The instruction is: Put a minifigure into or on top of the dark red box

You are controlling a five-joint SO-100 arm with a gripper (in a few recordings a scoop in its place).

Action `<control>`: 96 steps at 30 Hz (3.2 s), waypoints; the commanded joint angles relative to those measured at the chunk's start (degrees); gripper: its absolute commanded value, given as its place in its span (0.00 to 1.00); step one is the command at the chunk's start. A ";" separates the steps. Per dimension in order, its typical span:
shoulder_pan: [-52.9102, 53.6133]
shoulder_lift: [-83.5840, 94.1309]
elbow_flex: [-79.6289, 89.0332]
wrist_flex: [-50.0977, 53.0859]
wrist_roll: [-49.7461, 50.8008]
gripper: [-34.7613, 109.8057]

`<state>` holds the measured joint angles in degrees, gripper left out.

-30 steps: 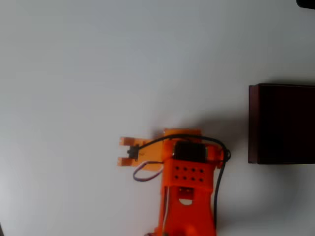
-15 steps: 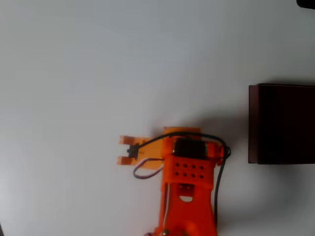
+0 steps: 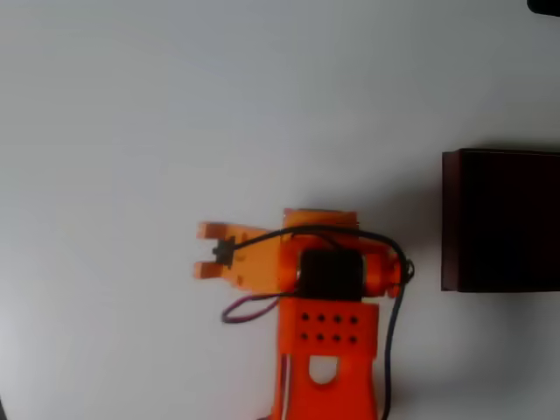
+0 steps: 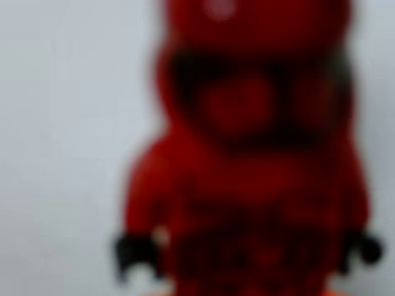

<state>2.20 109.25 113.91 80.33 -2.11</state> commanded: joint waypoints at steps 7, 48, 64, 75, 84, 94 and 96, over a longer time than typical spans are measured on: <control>12.39 10.11 -12.57 9.76 -5.71 0.24; 39.90 -69.43 -100.90 23.91 -6.68 0.42; 27.42 -19.86 -49.39 18.19 -7.47 0.42; 5.54 26.46 -11.34 10.72 1.67 0.41; -13.89 47.20 8.35 6.33 10.02 0.34; -21.80 81.39 30.23 2.81 10.11 0.27; -22.15 82.35 30.76 5.27 10.02 0.26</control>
<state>-18.72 185.36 142.91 83.58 7.38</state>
